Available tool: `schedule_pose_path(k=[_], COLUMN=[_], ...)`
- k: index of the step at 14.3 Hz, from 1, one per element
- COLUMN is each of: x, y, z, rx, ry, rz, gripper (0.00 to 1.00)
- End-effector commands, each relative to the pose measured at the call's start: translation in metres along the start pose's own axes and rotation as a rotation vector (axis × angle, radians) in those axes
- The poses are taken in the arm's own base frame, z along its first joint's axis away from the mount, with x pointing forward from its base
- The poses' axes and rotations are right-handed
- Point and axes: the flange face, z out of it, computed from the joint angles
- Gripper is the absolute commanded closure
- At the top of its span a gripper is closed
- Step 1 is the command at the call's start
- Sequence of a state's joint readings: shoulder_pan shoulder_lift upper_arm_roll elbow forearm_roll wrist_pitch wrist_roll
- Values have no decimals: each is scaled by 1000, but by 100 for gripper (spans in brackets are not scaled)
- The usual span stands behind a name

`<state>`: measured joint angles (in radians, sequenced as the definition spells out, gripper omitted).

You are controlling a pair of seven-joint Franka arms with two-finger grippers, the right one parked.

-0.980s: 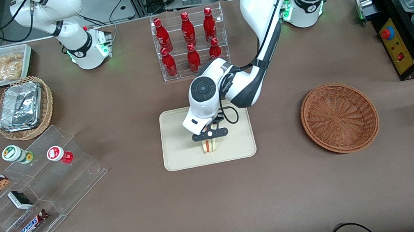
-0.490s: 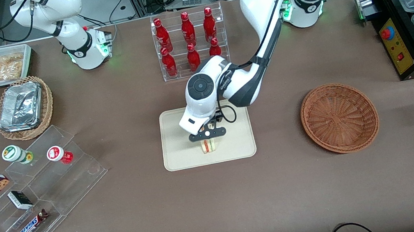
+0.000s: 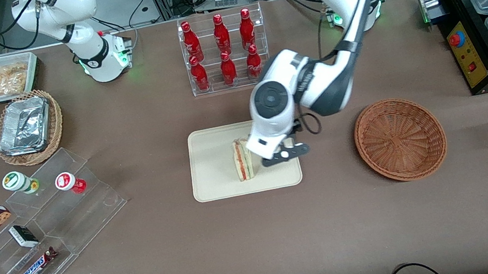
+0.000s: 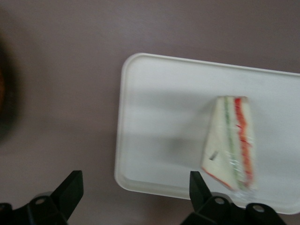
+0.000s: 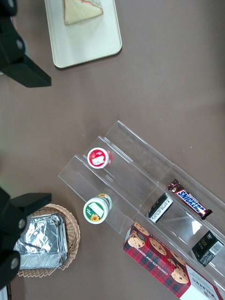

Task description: Place sandwich from basket to tray

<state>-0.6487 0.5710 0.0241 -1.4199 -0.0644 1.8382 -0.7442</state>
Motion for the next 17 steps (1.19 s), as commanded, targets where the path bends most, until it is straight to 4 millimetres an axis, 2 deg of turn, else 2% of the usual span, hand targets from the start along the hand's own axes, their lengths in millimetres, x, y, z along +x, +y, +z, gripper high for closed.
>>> schedule_pose_path(k=[1, 5, 8, 10, 12, 15, 17], x=[-2, -2, -6, -16, -15, -25, -30], y=[-64, -151, -206, -226, -261, -298, -320], z=[-18, -49, -84, -107, -128, -165, -178], rx=[7, -7, 2, 6, 0, -21, 16], ry=[-21, -42, -94, -98, -106, -68, -68], rz=[53, 106, 128, 115, 64, 77, 86], gripper=[0, 0, 0, 0, 0, 0, 0])
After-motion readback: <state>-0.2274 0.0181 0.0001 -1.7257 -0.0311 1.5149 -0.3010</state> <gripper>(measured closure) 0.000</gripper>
